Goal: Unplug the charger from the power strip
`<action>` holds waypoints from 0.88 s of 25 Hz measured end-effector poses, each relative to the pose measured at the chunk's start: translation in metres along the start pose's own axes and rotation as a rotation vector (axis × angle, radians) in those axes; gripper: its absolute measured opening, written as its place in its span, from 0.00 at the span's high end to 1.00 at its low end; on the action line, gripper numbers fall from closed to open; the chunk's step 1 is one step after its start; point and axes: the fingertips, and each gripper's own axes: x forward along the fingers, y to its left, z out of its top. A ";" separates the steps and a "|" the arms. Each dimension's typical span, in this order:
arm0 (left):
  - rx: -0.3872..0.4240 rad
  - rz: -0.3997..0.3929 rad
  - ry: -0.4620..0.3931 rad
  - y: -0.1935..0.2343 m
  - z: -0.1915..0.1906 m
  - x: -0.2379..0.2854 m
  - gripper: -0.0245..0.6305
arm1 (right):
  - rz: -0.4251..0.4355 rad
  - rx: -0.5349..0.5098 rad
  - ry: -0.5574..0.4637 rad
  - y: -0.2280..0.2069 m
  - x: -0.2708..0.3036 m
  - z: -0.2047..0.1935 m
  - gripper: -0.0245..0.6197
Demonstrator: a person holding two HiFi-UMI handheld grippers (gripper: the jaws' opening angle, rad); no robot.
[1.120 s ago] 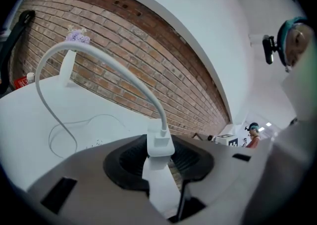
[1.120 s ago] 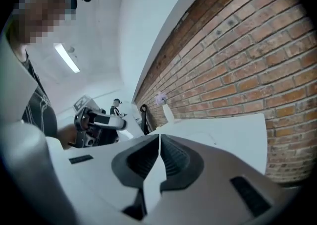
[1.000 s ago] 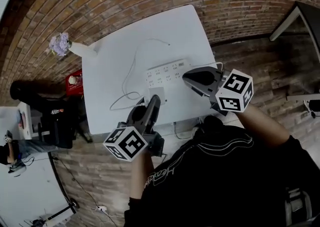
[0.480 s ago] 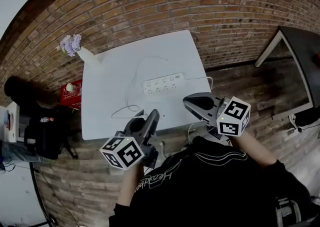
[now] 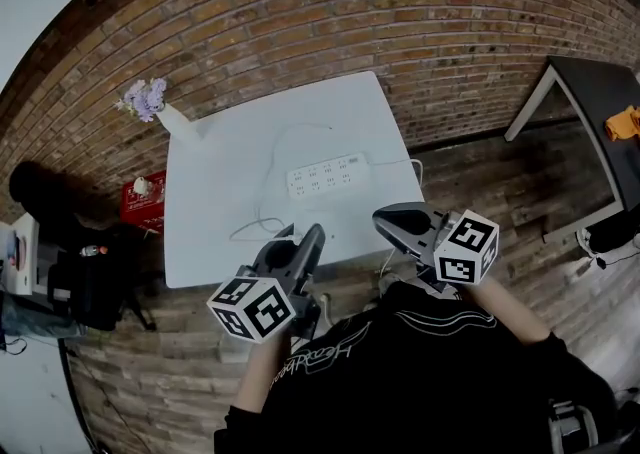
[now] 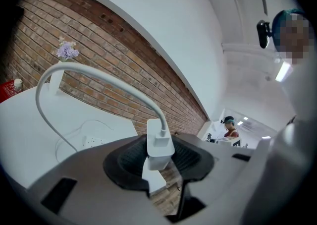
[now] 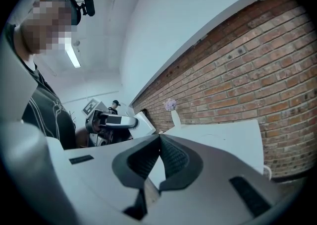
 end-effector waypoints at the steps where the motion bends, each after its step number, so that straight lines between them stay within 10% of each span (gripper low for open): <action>1: 0.005 0.000 0.000 0.000 0.000 0.000 0.75 | -0.006 0.002 -0.001 0.000 0.000 -0.001 0.97; 22: -0.009 0.023 -0.021 0.011 0.003 0.004 0.75 | 0.004 0.045 0.008 -0.007 0.006 0.001 0.97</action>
